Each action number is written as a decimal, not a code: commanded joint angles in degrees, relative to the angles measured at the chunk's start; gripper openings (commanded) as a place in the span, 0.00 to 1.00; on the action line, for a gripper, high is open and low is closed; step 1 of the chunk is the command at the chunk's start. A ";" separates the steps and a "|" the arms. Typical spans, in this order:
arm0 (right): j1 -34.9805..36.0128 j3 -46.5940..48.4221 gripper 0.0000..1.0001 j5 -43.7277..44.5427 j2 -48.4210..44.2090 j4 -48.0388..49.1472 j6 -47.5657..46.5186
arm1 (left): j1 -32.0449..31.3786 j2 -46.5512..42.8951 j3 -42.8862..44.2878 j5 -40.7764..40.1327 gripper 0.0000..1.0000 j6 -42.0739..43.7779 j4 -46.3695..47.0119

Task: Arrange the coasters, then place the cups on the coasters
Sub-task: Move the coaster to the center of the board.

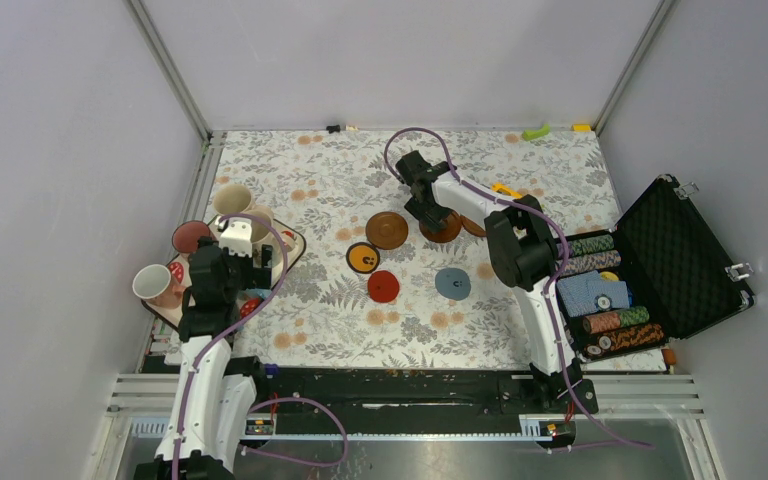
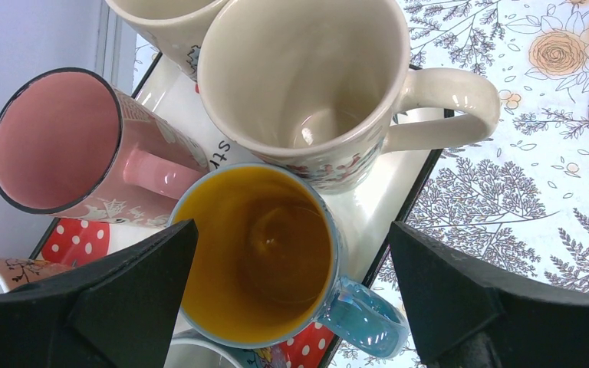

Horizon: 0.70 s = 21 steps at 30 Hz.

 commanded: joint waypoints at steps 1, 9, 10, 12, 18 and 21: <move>0.29 -1.03 0.99 -4.00 -0.84 -2.54 0.46 | 0.30 0.75 0.77 0.11 0.99 0.39 3.07; 0.26 -1.12 1.00 -1.90 0.51 -3.33 -1.68 | 0.29 2.30 1.48 -1.49 0.99 0.31 2.77; 0.29 -1.25 1.00 -1.28 0.71 -3.32 -2.12 | 0.31 2.30 1.50 -1.57 0.99 0.34 2.74; 0.26 -1.74 1.00 -1.12 1.20 -3.32 -2.91 | 0.31 2.37 1.57 -1.84 0.99 0.39 2.70; 0.31 -2.61 1.00 -1.15 1.18 -3.38 -3.10 | 0.32 3.60 2.26 -2.51 0.99 0.44 1.94; 0.33 -2.80 1.00 -1.38 1.04 -3.45 -2.93 | 0.31 4.14 2.54 -3.23 0.99 0.27 1.76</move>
